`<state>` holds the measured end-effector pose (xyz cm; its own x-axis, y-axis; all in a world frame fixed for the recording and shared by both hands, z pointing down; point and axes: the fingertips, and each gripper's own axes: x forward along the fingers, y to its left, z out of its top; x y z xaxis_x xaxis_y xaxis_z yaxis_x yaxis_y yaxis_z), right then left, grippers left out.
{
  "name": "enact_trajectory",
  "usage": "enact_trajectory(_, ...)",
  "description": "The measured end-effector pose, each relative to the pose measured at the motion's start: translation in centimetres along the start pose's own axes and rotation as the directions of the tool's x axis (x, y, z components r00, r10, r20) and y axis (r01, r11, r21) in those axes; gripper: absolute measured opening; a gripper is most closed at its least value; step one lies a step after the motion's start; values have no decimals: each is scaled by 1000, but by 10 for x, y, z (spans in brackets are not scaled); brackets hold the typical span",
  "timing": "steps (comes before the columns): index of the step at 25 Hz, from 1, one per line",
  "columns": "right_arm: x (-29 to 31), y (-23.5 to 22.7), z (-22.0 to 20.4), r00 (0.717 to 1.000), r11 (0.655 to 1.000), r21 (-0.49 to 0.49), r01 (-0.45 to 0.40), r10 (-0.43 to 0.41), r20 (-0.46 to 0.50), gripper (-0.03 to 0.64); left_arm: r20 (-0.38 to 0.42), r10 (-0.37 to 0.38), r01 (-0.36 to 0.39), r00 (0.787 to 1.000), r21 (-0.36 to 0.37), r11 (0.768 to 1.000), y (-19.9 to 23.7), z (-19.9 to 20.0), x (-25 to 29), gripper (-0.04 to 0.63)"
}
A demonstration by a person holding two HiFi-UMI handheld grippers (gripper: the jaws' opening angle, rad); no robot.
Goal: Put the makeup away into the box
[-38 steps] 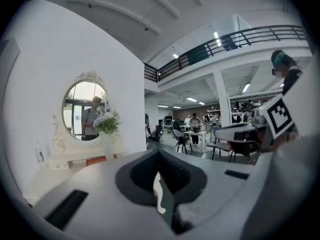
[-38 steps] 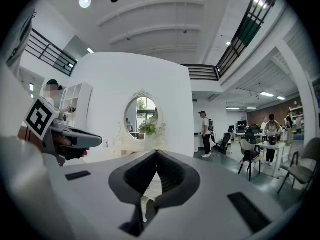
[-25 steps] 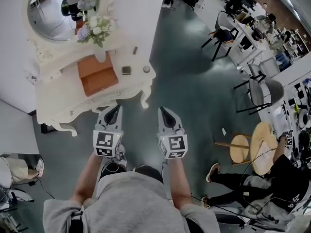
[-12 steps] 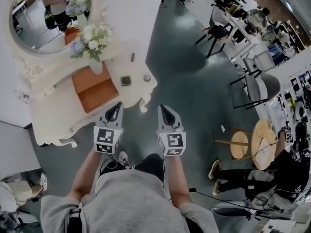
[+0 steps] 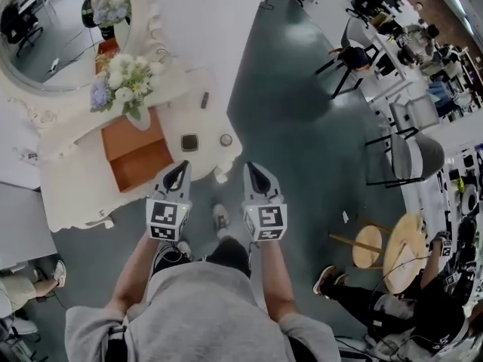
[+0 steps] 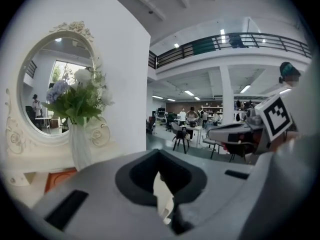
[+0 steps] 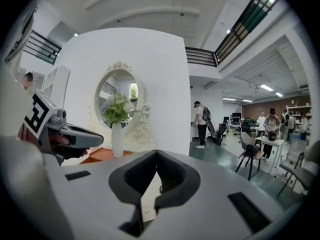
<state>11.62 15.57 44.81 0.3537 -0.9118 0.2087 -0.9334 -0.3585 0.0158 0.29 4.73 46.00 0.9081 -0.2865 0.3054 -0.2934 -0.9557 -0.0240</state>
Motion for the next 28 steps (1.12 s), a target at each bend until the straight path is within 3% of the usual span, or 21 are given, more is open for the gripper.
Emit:
enact_trajectory(5,43,-37,-8,994,995,-13,-100,99,-47,14,-11,80,-81,997,-41,996,1,12,46,1)
enact_trajectory(10,82,-50,-33,976,981,-11,-192,190,-110,14,-67,148,-153,987,-80,985,6,-4,77,1)
enact_trajectory(24,156,-46,-116,881,916,33,-400,394,-261,20,-216,278,-313,936,-148,938,19,-66,113,0)
enact_trajectory(26,163,-42,-130,856,903,53,-426,421,-301,132,-238,291,-331,927,-154,931,20,-74,113,0)
enact_trajectory(28,170,-37,-146,828,892,70,-448,443,-343,196,-258,303,-351,917,-167,921,23,-84,112,0)
